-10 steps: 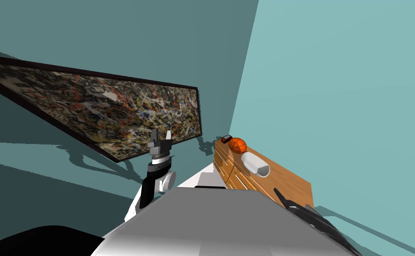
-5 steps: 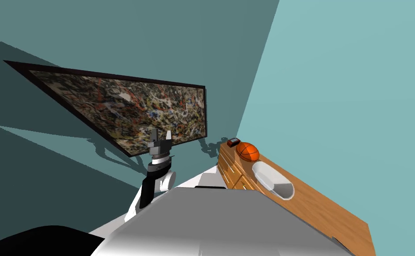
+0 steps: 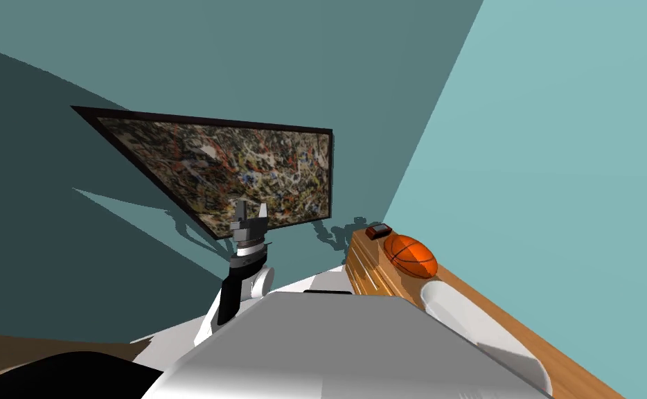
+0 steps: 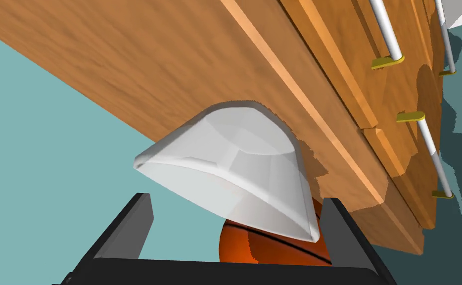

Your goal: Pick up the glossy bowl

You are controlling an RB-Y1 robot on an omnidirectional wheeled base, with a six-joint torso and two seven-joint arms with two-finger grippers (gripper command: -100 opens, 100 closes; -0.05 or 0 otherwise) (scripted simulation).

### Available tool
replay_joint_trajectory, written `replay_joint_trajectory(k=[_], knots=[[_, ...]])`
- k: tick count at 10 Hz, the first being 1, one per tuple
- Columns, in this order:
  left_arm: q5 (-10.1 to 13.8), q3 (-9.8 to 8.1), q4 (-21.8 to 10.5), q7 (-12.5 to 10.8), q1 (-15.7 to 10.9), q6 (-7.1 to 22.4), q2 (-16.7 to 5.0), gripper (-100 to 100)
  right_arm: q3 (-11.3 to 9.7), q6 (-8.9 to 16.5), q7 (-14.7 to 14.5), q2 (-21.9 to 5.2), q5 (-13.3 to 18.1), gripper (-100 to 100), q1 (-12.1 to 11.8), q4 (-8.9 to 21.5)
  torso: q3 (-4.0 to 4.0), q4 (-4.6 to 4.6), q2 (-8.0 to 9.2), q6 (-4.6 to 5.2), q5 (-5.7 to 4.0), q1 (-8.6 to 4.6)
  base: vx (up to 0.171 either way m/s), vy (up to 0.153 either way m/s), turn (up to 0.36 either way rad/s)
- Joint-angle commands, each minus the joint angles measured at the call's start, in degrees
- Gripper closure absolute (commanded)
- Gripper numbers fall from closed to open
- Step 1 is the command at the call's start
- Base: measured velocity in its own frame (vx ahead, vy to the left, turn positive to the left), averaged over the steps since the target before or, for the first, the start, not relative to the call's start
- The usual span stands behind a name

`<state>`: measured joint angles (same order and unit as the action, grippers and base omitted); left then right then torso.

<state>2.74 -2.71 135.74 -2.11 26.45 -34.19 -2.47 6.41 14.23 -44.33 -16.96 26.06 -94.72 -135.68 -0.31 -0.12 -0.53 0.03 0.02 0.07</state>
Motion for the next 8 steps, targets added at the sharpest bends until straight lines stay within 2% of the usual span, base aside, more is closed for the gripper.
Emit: replay_joint_trajectory(k=[1, 2, 5, 6, 8], knots=[[0.0, 0.00, 0.0, 0.0, 0.0, 0.0, 0.0, 0, -1.3, 2.2, -2.1, -1.5, 0.9, -100, -2.9, 1.3, 0.00, 0.00, 0.00, 0.00, 0.00, 0.00, 0.151, -0.013, 0.384], [0.0, 0.00, 0.0, 0.0, 0.0, 0.0, 0.0, 0, -1.3, 2.2, -2.1, -1.5, 0.9, -100, -3.2, 1.3, -0.03, -0.01, -0.06, -0.01, -0.01, -0.04, 0.123, -0.025, 0.159], [0.0, 0.00, 0.0, 0.0, 0.0, 0.0, 0.0, 0, -4.6, 5.2, -5.6, -3.3, 3.0, -100, -8.4, 3.8, -0.05, -0.02, -0.09, 0.00, 0.00, 0.03, 0.162, -0.020, 0.320], [0.0, -0.01, 0.0, 0.0, 0.0, 0.0, 0.0, 0, -4.6, 5.2, -5.6, -3.3, 3.0, -100, -8.4, 3.8, -0.14, -0.05, -0.24, 0.00, -0.02, -0.07, 0.130, -0.064, 0.093], [0.0, -0.01, 0.0, 0.0, 0.0, 0.0, 0.0, 0, -6.7, 6.6, -7.3, -4.4, 4.0, -100, -10.9, 5.3, 0.01, 0.01, 0.02, 0.02, -0.02, -0.07, 0.120, -0.046, 0.242]])
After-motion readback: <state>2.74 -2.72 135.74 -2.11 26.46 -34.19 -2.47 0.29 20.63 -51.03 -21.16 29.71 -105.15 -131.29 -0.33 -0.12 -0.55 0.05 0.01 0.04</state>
